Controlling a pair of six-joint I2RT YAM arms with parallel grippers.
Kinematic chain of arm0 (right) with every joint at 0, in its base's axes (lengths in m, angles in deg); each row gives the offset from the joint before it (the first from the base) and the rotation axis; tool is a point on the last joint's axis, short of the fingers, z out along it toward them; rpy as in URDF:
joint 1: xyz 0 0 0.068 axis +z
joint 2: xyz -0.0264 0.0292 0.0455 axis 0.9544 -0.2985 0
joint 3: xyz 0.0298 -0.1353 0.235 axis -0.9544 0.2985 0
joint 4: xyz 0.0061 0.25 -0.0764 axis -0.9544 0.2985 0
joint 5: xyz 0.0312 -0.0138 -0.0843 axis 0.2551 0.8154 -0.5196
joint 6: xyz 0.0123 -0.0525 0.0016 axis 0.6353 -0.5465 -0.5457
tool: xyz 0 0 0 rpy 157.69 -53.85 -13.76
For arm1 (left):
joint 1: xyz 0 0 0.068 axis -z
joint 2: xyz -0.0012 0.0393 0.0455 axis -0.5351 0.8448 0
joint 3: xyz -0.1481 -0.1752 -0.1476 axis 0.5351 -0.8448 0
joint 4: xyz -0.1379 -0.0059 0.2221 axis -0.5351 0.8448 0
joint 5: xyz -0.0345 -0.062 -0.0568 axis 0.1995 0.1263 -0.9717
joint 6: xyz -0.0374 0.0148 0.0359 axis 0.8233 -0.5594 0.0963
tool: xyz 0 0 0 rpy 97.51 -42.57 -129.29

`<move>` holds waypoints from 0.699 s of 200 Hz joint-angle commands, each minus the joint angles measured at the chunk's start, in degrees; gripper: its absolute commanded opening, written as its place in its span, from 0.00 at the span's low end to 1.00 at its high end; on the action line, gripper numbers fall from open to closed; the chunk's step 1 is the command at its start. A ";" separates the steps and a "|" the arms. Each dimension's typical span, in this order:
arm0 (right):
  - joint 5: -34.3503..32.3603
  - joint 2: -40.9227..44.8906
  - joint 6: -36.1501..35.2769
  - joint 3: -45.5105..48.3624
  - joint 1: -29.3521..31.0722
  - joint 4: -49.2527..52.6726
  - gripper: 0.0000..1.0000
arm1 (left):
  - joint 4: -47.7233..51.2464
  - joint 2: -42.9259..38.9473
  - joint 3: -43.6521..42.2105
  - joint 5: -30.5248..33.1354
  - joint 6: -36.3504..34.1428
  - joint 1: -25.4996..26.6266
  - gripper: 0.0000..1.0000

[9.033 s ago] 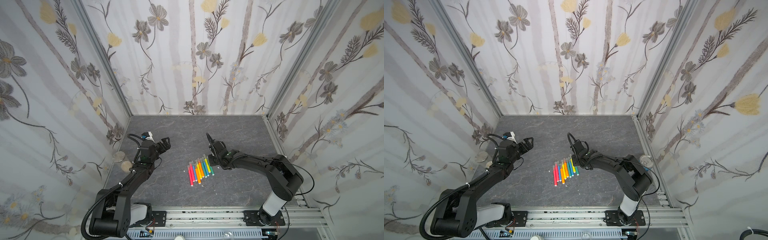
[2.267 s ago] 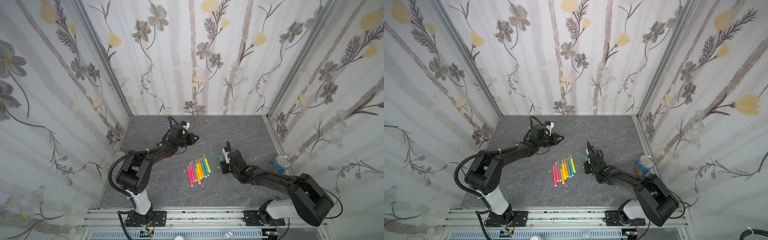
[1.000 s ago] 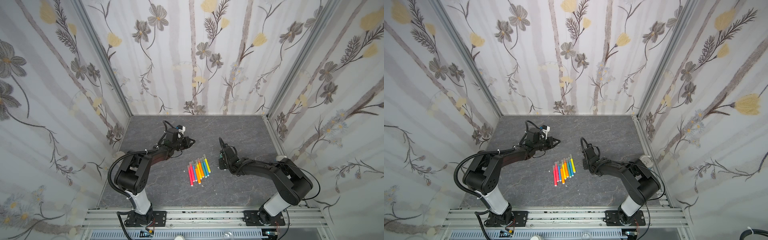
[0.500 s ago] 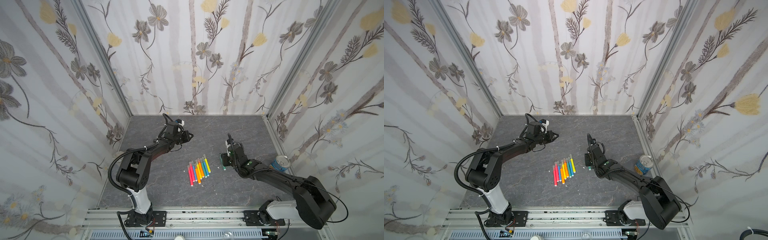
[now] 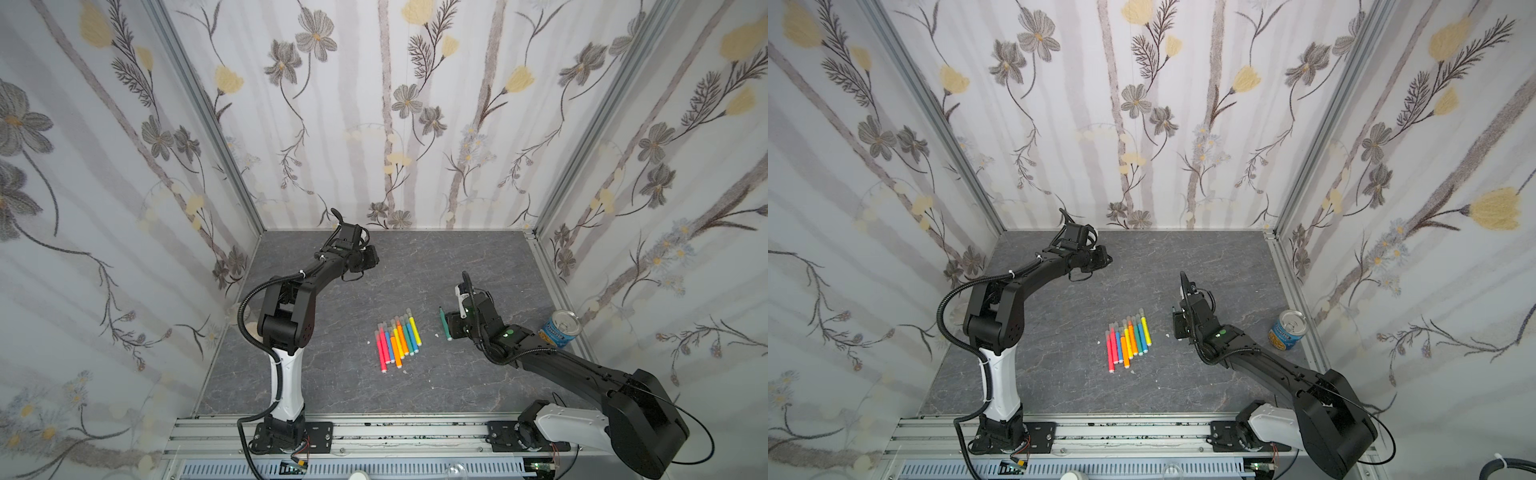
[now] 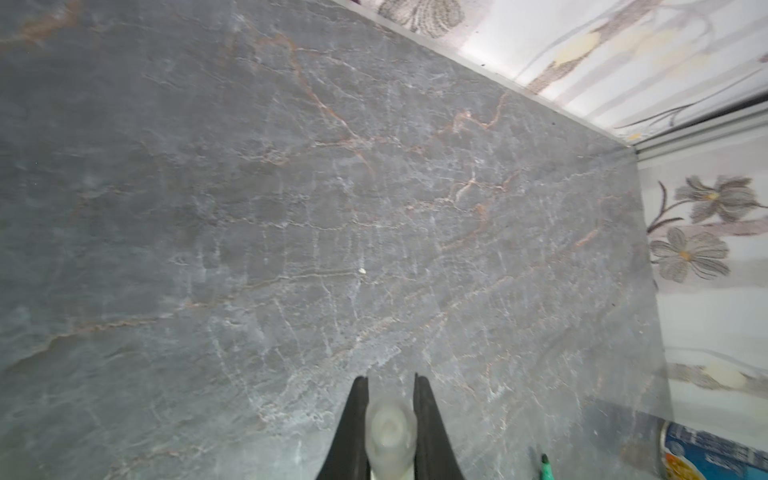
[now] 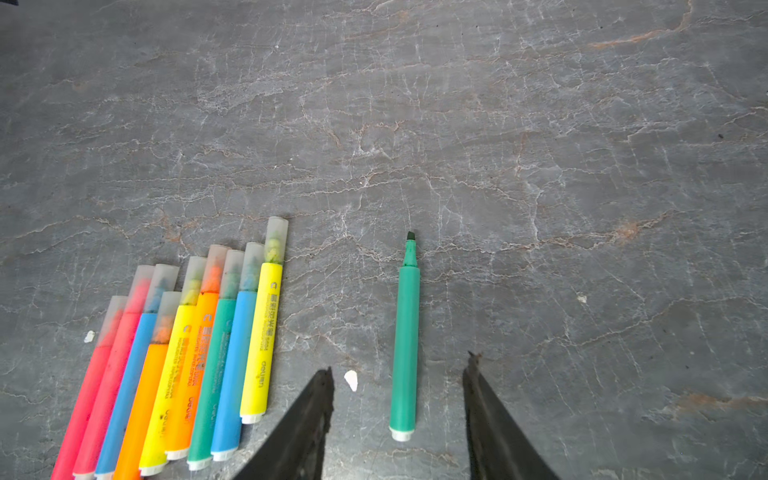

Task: Open the pen caps
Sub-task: 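Open the right gripper to release the highlighter while the left arm raises the cap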

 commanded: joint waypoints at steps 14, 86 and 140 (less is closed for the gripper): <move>2.42 -0.95 -0.31 -0.01 0.05 -0.43 0.51 | 9.17 5.28 8.44 4.00 -2.82 -0.66 0.00; 3.42 -2.71 0.52 0.39 0.31 -1.27 0.51 | 18.50 15.98 23.15 5.45 -4.37 -1.25 0.00; 3.42 -3.57 0.80 0.70 0.61 -1.92 0.51 | 21.48 20.20 27.66 4.33 -5.50 -1.47 0.00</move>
